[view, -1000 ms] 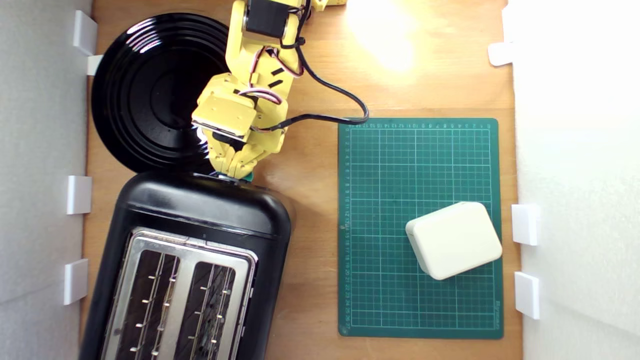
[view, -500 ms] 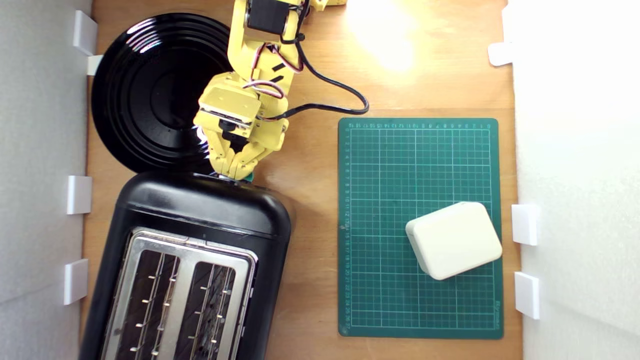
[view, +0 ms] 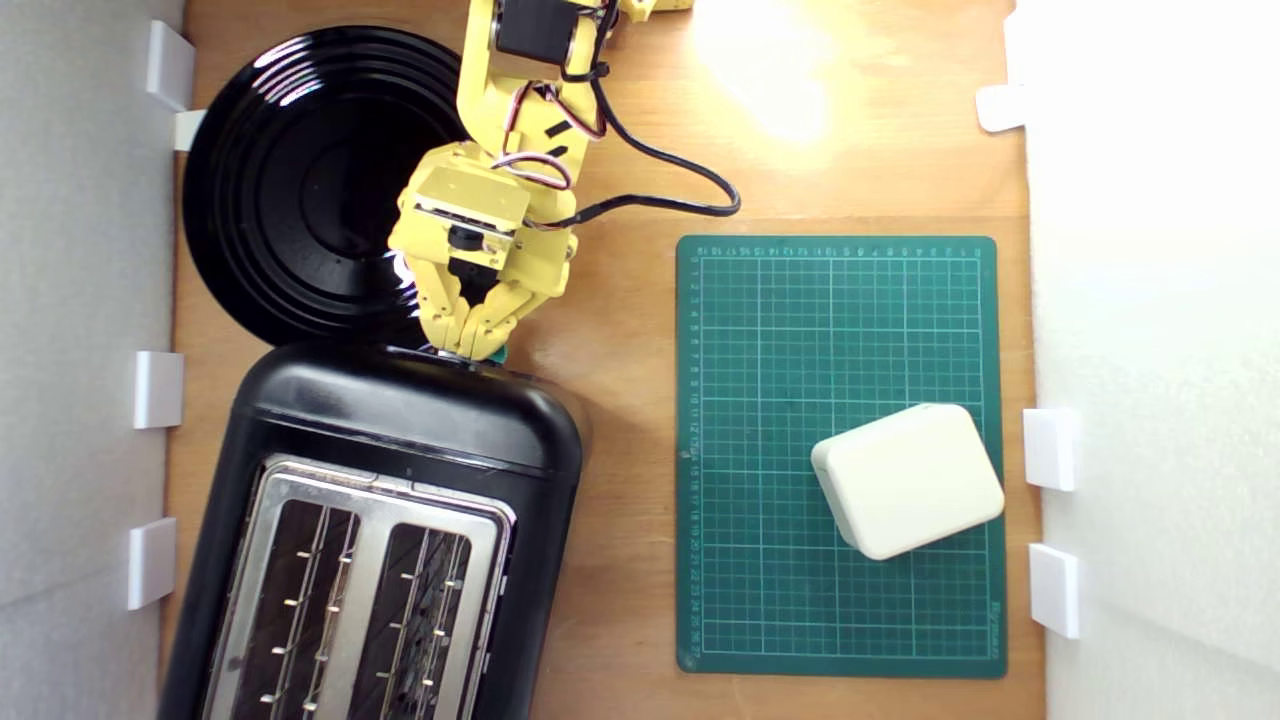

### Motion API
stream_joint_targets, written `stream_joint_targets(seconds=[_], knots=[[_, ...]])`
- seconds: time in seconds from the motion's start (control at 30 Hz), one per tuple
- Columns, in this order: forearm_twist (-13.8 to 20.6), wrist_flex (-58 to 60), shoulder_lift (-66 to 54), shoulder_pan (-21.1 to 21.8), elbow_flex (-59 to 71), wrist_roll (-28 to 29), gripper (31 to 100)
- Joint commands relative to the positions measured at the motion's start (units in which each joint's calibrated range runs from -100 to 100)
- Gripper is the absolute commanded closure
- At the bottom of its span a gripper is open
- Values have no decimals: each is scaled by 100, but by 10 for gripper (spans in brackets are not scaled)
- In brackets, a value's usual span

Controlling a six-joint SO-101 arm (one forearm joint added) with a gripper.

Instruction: Start toaster

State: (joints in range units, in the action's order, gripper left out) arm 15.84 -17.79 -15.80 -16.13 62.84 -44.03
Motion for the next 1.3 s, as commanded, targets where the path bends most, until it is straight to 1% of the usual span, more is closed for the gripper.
stream_joint_targets(seconds=[0.0, 0.13, 0.23, 0.43, 0.6, 0.7, 0.83, 0.97, 1.27], knots=[[48, -7, 531, -125, 881, -40, 988], [39, -16, 481, -180, 800, -45, 988], [-27, -50, 456, -180, 509, -29, 988], [-27, -101, 472, -173, 163, -19, 989], [-36, -1138, 539, -101, -473, -13, 989], [-36, -1386, 564, -93, -600, -40, 989], [48, -1712, 672, -93, -736, -45, 989], [20, -2380, 739, -93, -1181, -50, 989], [-36, -3099, 905, -6, -1863, -55, 989]])
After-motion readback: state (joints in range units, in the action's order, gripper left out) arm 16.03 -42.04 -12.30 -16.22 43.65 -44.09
